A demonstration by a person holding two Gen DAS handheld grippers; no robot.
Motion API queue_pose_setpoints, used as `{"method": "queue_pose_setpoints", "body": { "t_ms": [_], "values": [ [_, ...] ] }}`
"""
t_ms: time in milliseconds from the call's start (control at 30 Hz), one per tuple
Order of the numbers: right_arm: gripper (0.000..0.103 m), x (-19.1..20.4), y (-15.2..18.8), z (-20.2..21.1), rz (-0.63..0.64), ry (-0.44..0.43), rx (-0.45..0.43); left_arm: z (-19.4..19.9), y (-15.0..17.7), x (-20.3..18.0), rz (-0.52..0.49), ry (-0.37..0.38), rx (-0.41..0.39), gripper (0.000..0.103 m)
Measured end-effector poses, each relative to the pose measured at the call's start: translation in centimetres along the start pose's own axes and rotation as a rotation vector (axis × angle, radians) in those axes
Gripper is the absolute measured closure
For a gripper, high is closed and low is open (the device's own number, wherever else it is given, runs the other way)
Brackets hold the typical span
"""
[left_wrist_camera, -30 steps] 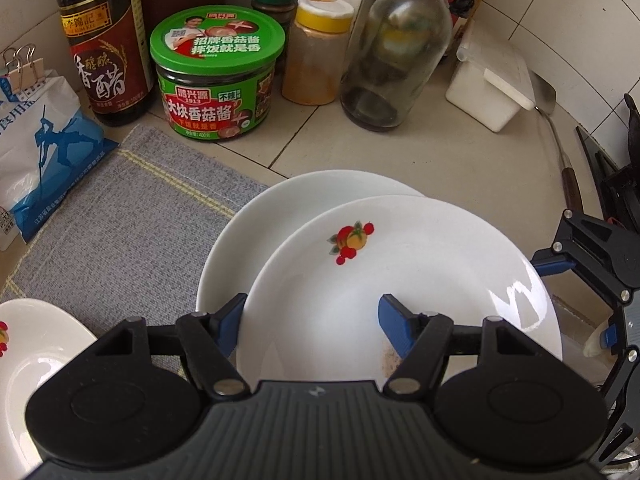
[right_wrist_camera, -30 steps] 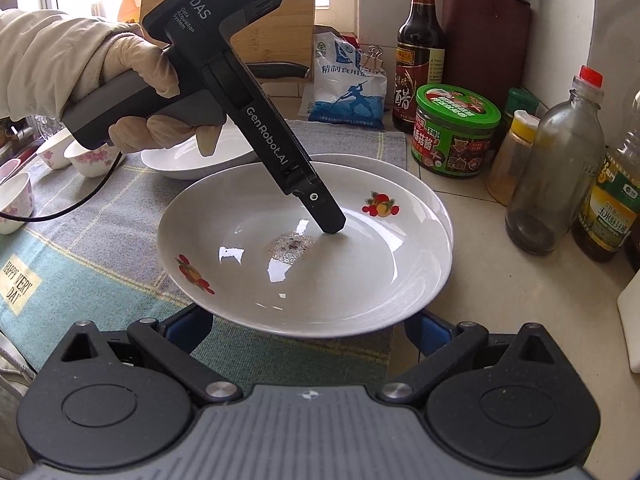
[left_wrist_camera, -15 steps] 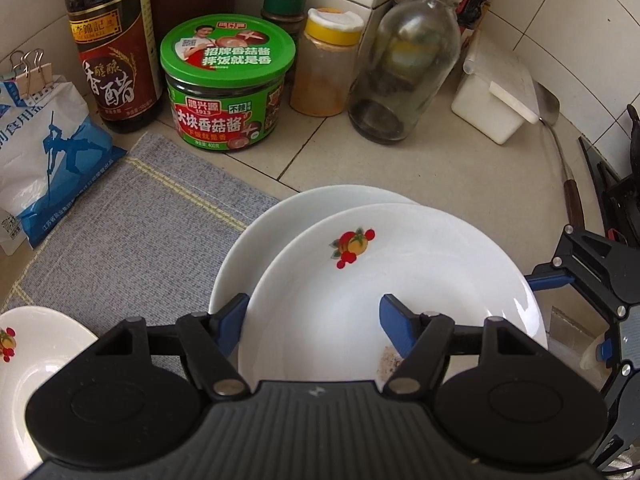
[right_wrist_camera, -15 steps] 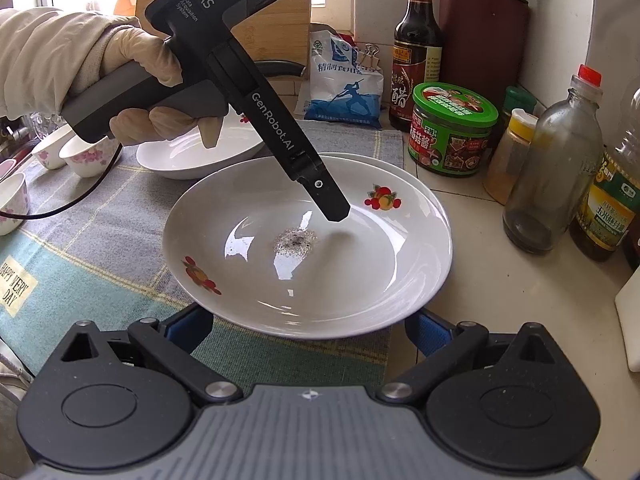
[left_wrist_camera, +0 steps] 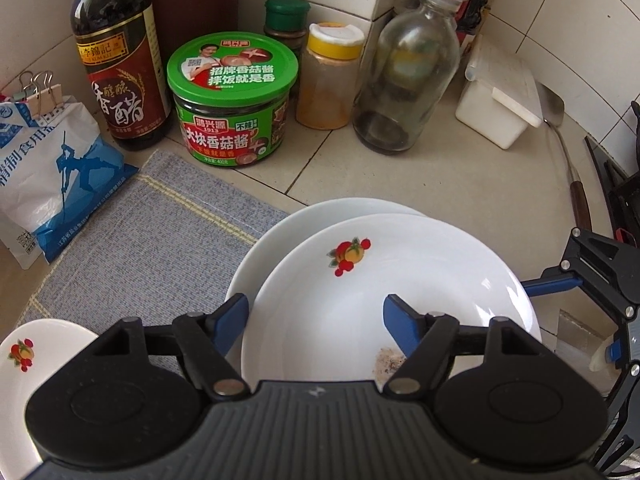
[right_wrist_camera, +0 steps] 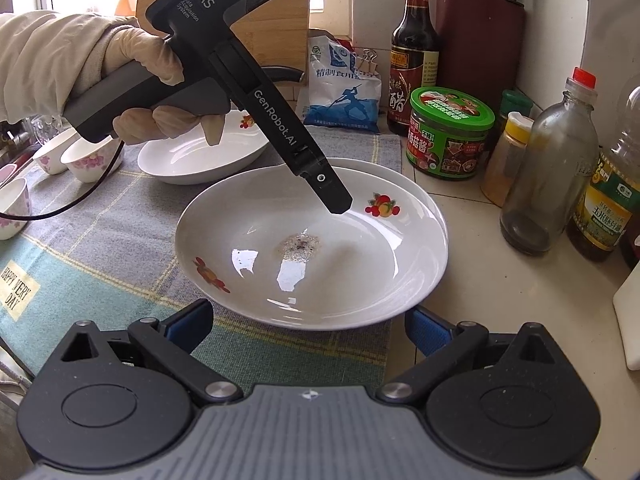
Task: Organize plates and bowls
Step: 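Open the left gripper to release the stacked plate, then withdraw the left tool away from the stacked plates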
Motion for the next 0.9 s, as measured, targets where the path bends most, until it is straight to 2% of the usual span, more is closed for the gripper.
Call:
{"method": "queue_pose_setpoints", "body": {
  "t_ms": [200,367,567,633,767,900],
  "values": [
    [0.000,0.3,0.1,0.3,0.004,0.014,-0.007,0.5,0.0,-0.1,0.008,-0.029,-0.027,0.027],
    [0.000,0.8,0.0,1.2,-0.003,0.019,-0.053,1.6,0.3,-0.5,-0.002,-0.067,-0.063,0.026],
    [0.000,1.0,-0.5,2.0,-0.012,0.038,-0.102,5.2,2.0,-1.2,0.036,-0.138,-0.176,0.024],
    [0.000,1.0,-0.6,2.3,-0.020,0.034,-0.121,6.8,3.1,-1.7,0.058,-0.172,-0.226,0.018],
    [0.000,1.4,-0.8,2.6,-0.019,0.024,-0.158,9.7,6.3,-2.4,0.117,-0.259,-0.304,0.015],
    [0.000,2.2,-1.1,2.5,-0.002,-0.012,-0.179,11.3,10.4,-2.3,0.198,-0.403,-0.339,0.014]
  ]
}}
Point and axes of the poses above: each gripper's, at about its wrist camera, not at the fingertips, and z roughly against the way its jaws point, x to its left, y to its underside, the point moved 3 cm from there along -z, roughly the way its jaws point, and after that the axes turned 6 degrees about z, right-handed, at the moved point
